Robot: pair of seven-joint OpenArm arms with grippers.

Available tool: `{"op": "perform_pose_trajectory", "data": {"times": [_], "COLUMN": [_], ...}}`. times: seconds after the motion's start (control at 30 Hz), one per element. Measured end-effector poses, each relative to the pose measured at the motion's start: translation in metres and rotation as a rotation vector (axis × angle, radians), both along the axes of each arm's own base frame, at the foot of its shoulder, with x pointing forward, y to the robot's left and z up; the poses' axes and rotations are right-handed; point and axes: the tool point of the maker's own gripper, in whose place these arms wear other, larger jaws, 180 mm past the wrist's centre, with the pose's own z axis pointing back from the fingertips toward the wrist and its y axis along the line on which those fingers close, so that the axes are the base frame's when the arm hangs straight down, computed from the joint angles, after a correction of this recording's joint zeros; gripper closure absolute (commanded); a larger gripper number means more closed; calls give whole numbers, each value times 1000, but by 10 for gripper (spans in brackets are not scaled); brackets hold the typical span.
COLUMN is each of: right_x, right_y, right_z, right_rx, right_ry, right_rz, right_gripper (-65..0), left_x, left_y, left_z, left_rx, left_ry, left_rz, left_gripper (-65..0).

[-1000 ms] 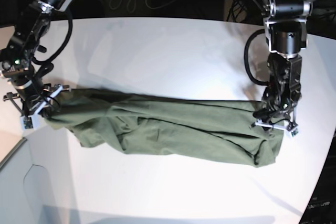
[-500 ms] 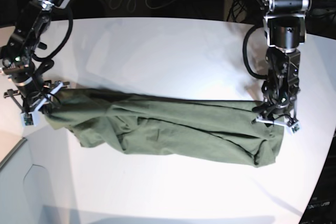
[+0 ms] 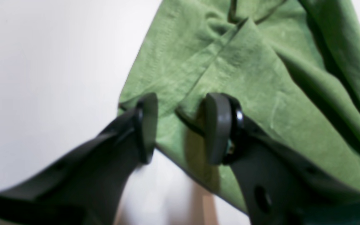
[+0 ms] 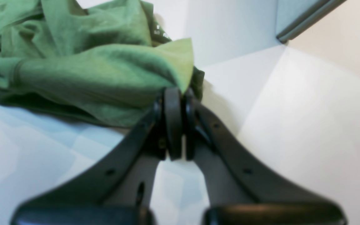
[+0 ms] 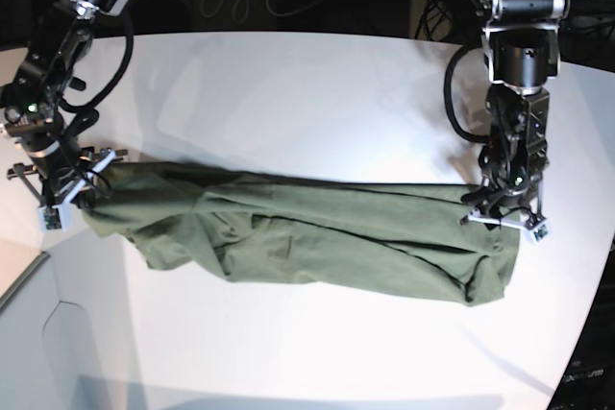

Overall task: Layout the t-shirt on the table in an organized manner, then fold the t-shirt properly
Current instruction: 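Lift and drag the shirt with both grippers to spread it flat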

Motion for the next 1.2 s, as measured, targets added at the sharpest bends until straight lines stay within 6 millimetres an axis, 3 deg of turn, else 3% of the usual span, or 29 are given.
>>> {"op": "perform_pose_trajectory", "data": {"times": [0.07, 0.37, 0.63, 0.83, 1.07, 1.2], "right_x": [0, -12, -10, -9, -10, -30], "right_y": [0, 0, 0, 0, -5, -6], "right_z": [0, -11, -8, -8, 12, 16], "right_rx": [0, 0, 0, -2, -45, -87], "right_ry": [0, 36, 26, 25, -19, -9], "right_rz": [0, -1, 0, 1, 0, 6], "right_gripper": [0, 0, 0, 0, 0, 0], "left_x": [0, 0, 5, 8, -26, -60], "left_y": [0, -1, -3, -8, -23, -20], "left_z": [0, 0, 8, 54, 79, 90], "left_rx": [0, -5, -5, 31, 30, 43], "left_ry": [0, -1, -21, -158, -182, -201], "left_rz": [0, 1, -6, -39, -98, -95], "left_gripper": [-230, -6, 0, 0, 0, 0]}}
